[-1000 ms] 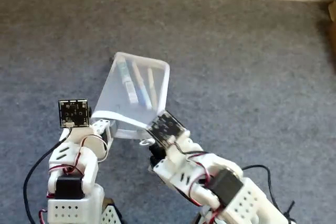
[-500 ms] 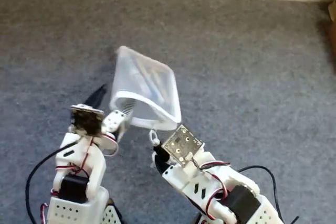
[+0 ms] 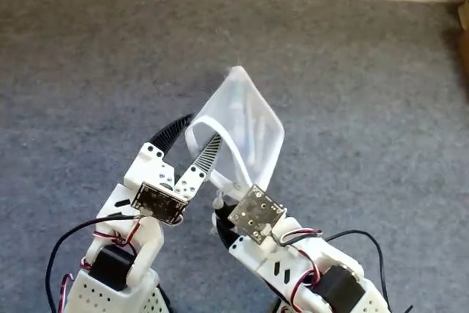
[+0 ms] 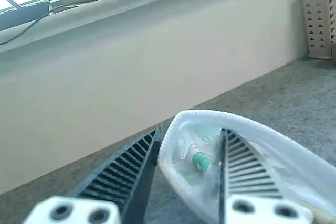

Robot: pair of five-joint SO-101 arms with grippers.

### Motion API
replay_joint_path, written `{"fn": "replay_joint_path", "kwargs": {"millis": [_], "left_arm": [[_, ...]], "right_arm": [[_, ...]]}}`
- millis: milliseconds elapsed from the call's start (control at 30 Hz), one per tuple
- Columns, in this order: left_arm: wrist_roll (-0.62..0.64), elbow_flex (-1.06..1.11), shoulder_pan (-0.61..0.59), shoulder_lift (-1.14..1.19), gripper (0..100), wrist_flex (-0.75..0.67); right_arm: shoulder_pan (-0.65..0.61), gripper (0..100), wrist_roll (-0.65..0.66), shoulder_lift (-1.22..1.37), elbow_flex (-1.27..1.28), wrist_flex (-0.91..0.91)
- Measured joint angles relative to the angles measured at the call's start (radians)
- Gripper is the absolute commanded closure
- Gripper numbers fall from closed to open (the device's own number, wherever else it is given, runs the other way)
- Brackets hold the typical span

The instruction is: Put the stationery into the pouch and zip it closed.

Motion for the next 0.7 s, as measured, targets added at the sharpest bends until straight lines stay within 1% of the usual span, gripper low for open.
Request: {"fn": "replay_joint_path", "kwargs": {"millis": [133, 333, 400, 533, 600, 700], "left_arm": [[0.000, -0.002, 0.000, 0.000, 82, 0.000], [0.000, -0.081, 0.000, 0.000, 82, 0.014], [0.017, -0.132, -0.015, 0.006, 81, 0.054], [0.043, -0.298, -0.114, 0.098, 74, 0.166], [0.044, -0.381, -0.149, 0.180, 72, 0.233], [0.044, -0.503, -0.198, 0.310, 72, 0.330]], "right_arm": [[0.043, 99.3, 0.000, 0.000, -0.023, -0.017], [0.054, 99.3, 0.000, 0.000, -0.144, -0.028], [0.055, 99.3, 0.000, 0.000, -0.183, -0.029], [0.055, 99.3, -0.014, 0.012, -0.249, -0.083], [0.057, 99.3, -0.021, 0.083, -0.302, -0.109], [0.057, 99.3, -0.021, 0.256, -0.396, -0.127]]}}
